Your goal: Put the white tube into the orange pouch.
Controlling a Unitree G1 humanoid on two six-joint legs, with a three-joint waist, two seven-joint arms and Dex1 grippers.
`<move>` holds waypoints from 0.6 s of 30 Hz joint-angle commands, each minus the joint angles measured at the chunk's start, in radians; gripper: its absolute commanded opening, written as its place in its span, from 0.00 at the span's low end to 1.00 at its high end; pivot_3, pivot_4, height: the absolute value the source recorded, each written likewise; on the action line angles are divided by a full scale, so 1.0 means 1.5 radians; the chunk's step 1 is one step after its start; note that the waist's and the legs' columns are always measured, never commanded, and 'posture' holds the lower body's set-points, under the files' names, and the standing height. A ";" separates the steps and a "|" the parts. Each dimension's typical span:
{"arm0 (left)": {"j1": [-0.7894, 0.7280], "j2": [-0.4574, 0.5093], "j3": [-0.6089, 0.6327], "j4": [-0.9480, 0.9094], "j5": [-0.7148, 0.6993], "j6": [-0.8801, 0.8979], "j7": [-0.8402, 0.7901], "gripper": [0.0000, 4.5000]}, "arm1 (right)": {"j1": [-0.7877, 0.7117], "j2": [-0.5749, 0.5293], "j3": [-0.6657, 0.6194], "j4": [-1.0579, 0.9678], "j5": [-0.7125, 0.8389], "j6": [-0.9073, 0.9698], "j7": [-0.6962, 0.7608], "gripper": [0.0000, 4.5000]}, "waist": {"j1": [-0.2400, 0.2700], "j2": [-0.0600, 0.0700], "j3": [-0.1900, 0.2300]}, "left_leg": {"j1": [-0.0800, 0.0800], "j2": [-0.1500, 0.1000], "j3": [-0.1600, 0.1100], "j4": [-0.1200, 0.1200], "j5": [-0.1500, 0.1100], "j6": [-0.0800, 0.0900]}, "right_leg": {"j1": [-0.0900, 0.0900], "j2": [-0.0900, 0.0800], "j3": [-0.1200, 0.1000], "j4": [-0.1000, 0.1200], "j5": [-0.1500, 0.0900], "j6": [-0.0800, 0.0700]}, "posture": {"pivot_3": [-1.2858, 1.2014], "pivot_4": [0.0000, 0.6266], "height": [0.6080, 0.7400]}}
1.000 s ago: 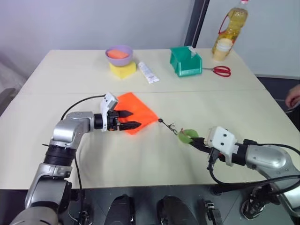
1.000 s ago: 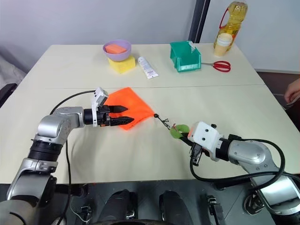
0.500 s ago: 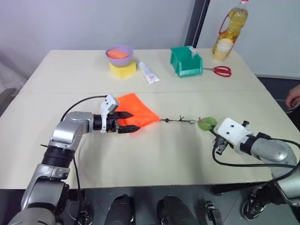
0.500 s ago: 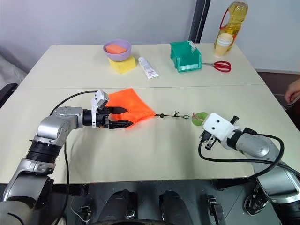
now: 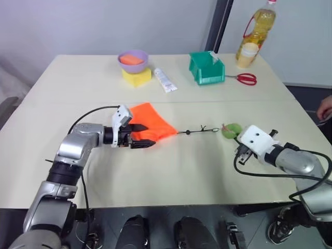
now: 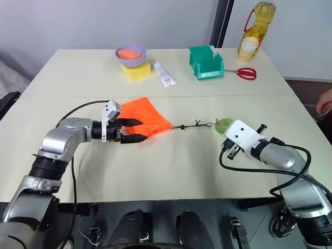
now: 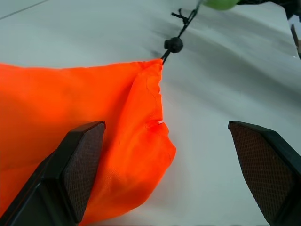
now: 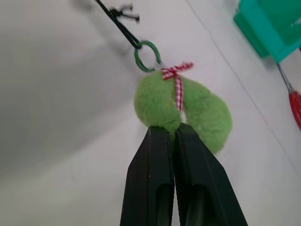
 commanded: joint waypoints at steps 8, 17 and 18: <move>-0.296 -0.136 -0.128 0.356 0.198 -0.356 -0.041 0.99 | -0.020 0.002 -0.002 0.006 -0.010 -0.026 0.012 0.00 | -0.003 0.000 0.000 | 0.000 0.000 0.001 0.000 0.000 0.000 | -0.001 0.000 0.001 -0.001 0.000 0.001 | 0.52 0.24 1.00; -0.439 -0.247 -0.164 0.620 0.286 -0.440 -0.145 0.99 | -0.005 0.007 0.000 -0.026 -0.016 -0.021 0.010 0.00 | -0.005 0.000 0.000 | -0.002 0.000 0.002 -0.001 0.000 0.000 | -0.003 0.001 0.002 -0.001 0.000 0.001 | 0.52 0.24 1.00; -0.448 -0.255 -0.165 0.636 0.297 -0.442 -0.143 0.99 | -0.001 0.009 0.000 -0.032 -0.017 -0.019 0.009 0.00 | -0.005 0.000 0.000 | -0.002 0.000 0.002 -0.001 0.000 0.000 | -0.003 0.001 0.002 -0.002 0.000 0.001 | 0.52 0.24 1.00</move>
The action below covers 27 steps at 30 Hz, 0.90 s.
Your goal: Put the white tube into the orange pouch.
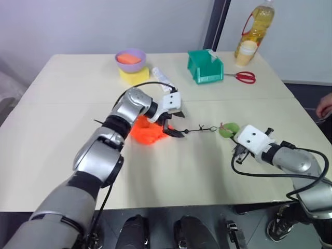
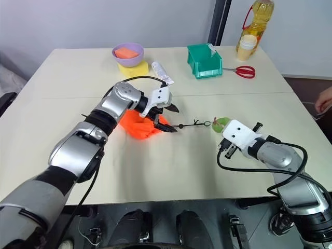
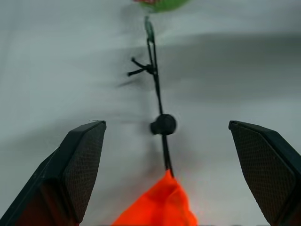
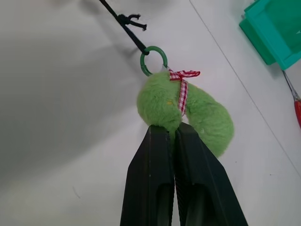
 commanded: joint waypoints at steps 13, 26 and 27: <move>-0.045 -0.068 0.034 0.087 0.088 0.007 0.068 0.88 | 0.038 0.035 -0.001 -0.090 -0.016 0.029 -0.015 0.00 | 0.000 0.000 0.000 | 0.000 0.000 0.000 0.000 0.000 0.000 | 0.000 0.000 0.000 0.001 0.000 0.000 | 0.52 0.24 1.00; 0.007 -0.016 0.100 0.061 0.058 -0.010 0.007 0.01 | -0.011 0.060 0.017 -0.117 -0.003 0.013 -0.007 0.00 | -0.001 0.000 0.000 | 0.000 0.000 0.000 0.001 0.000 0.000 | 0.000 0.000 0.000 0.001 0.000 0.000 | 0.52 0.24 1.00; 0.012 -0.009 0.106 0.056 0.055 -0.012 0.003 0.01 | -0.012 0.061 0.016 -0.124 0.000 0.011 -0.004 0.00 | 0.000 0.000 0.000 | 0.000 0.000 0.000 0.001 0.000 0.000 | 0.000 0.000 0.000 0.001 0.000 0.000 | 0.52 0.24 1.00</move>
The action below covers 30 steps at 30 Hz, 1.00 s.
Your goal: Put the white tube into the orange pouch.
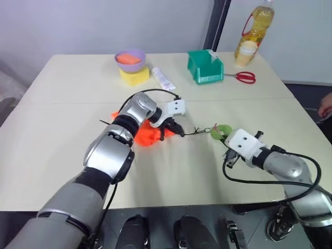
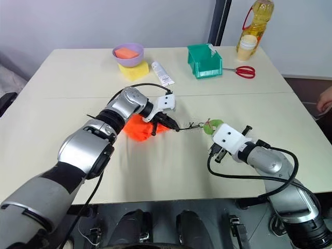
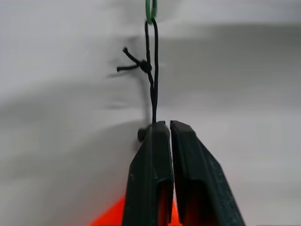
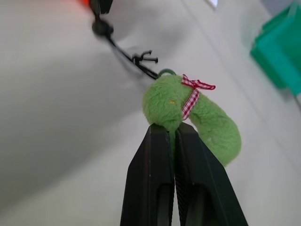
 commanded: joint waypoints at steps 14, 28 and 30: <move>0.043 0.063 0.048 -0.068 -0.040 -0.023 -0.046 0.12 | -0.010 0.004 -0.005 -0.062 0.039 -0.032 0.038 0.00 | 0.001 0.000 0.000 | 0.000 0.000 0.000 0.001 0.000 0.000 | 0.000 0.000 0.000 0.000 0.000 0.000 | 0.52 0.24 1.00; 0.095 0.071 -0.015 -0.107 0.023 -0.123 0.016 0.73 | 0.004 0.001 -0.004 -0.073 0.044 -0.028 0.050 0.00 | 0.000 0.000 0.000 | 0.001 0.000 0.000 0.001 0.000 0.000 | 0.001 0.000 0.000 0.001 0.000 0.000 | 0.52 0.24 1.00; 0.109 0.079 -0.023 -0.117 0.027 -0.133 0.008 0.73 | 0.000 0.003 0.000 -0.082 0.054 -0.022 0.058 0.00 | 0.000 0.000 0.000 | 0.001 0.000 0.000 0.001 0.000 0.000 | 0.001 0.000 0.000 0.001 0.000 0.000 | 0.52 0.24 1.00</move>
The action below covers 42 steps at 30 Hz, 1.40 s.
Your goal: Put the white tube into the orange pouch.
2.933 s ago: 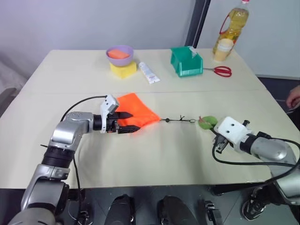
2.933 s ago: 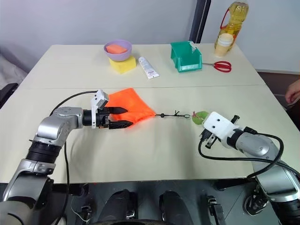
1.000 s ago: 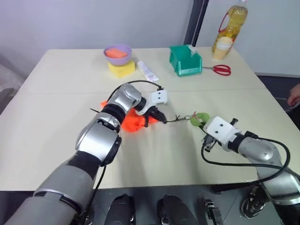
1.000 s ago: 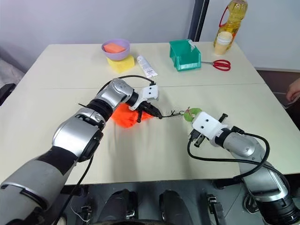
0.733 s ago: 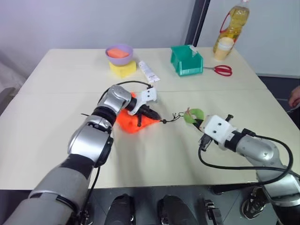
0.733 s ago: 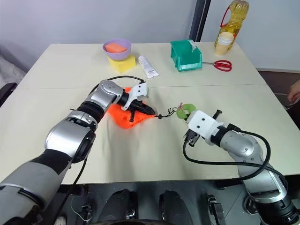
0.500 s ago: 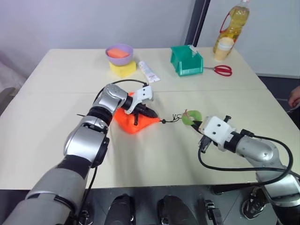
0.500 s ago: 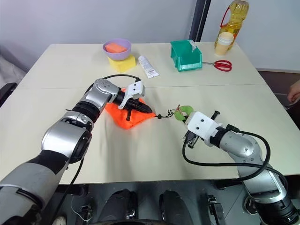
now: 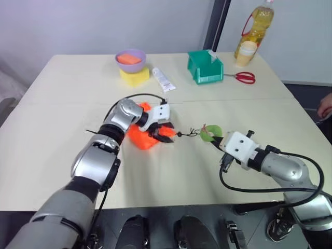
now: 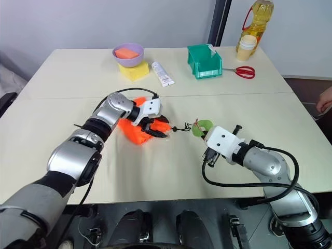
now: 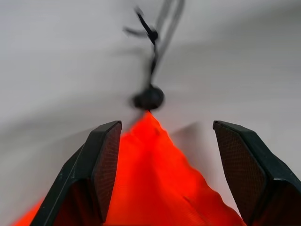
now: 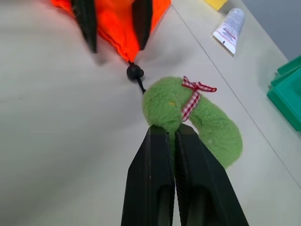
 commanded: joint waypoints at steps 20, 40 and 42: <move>0.096 0.151 -0.007 -0.179 -0.056 0.024 -0.144 0.00 | -0.037 -0.003 0.015 -0.116 0.119 0.090 0.058 0.00 | -0.003 0.000 0.000 | 0.002 0.001 0.000 0.000 0.000 0.000 | 0.001 0.000 0.000 0.001 0.000 0.000 | 0.52 0.24 1.00; 0.111 0.168 -0.010 -0.315 -0.112 0.110 -0.180 0.74 | -0.060 -0.016 0.036 -0.129 0.148 0.124 0.053 0.00 | -0.002 0.000 0.000 | 0.001 0.000 0.000 0.000 -0.001 0.002 | 0.001 0.000 0.000 0.001 0.000 0.000 | 0.52 0.24 1.00; 0.111 0.165 -0.015 -0.324 -0.111 0.106 -0.177 0.74 | -0.059 -0.015 0.036 -0.132 0.150 0.127 0.052 0.00 | -0.002 0.000 0.000 | 0.001 0.000 0.000 0.000 -0.001 0.001 | 0.001 0.000 0.000 0.001 0.000 0.000 | 0.52 0.24 1.00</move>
